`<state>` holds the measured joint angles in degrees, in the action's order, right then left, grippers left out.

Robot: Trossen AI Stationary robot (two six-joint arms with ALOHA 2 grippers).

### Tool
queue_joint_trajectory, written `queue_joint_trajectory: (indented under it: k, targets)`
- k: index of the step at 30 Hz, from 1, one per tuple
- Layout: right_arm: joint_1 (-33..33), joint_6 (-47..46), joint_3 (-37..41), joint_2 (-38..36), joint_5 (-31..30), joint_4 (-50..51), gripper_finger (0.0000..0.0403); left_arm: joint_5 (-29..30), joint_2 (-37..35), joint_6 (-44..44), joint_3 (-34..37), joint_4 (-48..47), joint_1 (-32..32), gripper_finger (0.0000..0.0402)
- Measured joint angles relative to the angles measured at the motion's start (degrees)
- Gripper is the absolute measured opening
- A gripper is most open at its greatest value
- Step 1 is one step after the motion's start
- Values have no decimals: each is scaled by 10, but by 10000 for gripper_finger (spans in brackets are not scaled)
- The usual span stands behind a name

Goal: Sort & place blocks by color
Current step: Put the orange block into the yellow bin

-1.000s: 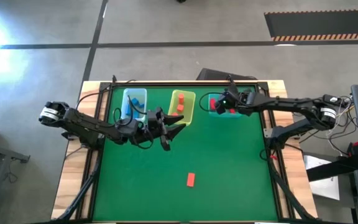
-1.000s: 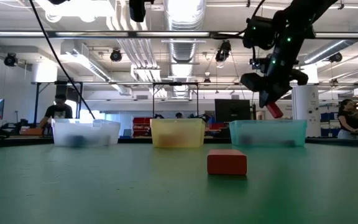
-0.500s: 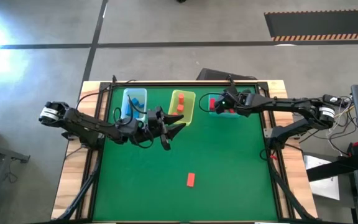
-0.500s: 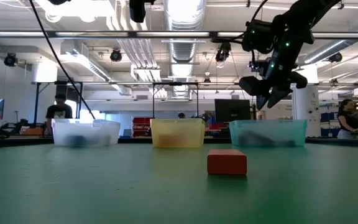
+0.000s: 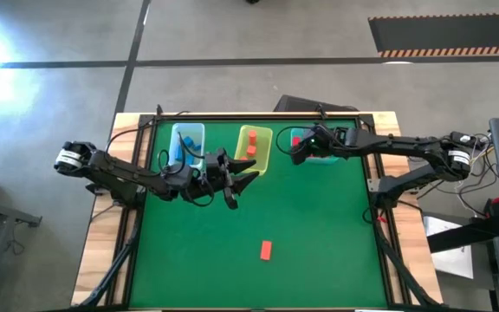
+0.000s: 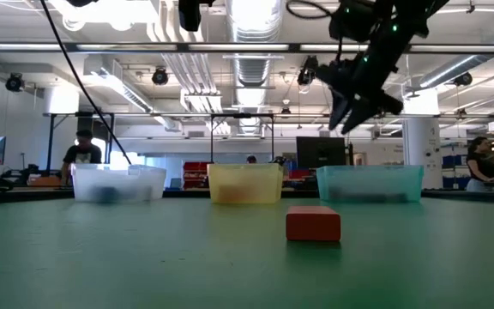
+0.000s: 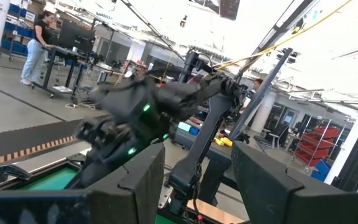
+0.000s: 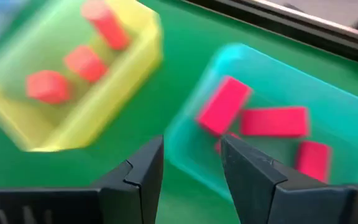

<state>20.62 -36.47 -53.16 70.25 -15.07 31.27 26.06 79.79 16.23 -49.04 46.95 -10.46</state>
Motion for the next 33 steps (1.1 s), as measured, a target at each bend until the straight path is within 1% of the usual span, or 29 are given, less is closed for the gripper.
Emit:
queue_joint_trajectory:
  k: [4,5,7,11,16,18,20,21,23,27,30,33]
  targets:
    - [-36,0,-45,-5,6,7,135,0,-1,8,0,-25,0,168]
    - [-45,0,-59,-5,6,15,132,0,-2,21,0,-44,0,166]
    - [-64,0,-90,-5,6,34,126,0,-8,63,-9,-111,0,158]
    - [-107,1,-144,-6,5,67,114,-2,-17,145,-51,-334,-3,132]
    - [-170,0,-184,-6,5,79,103,-6,-18,229,-130,-637,-11,90]
    - [-195,-5,-193,-6,6,82,102,-11,-15,262,-157,-727,-13,72]
    - [-216,-20,-199,-6,6,92,102,-23,-13,299,-174,-785,-16,55]
    - [-225,-29,-200,-6,6,98,102,-32,-13,320,-179,-803,-17,47]
    - [-241,-36,-201,-6,5,116,102,-47,-11,367,-183,-803,-22,30]
    - [-263,-36,-199,-6,-15,138,100,-51,8,464,-183,-794,-51,4]
    - [-270,-35,-192,-6,-46,141,100,-48,50,522,-185,-759,-79,3]
    - [-270,-33,-185,-6,-65,139,98,-47,112,573,-208,-733,-100,1]
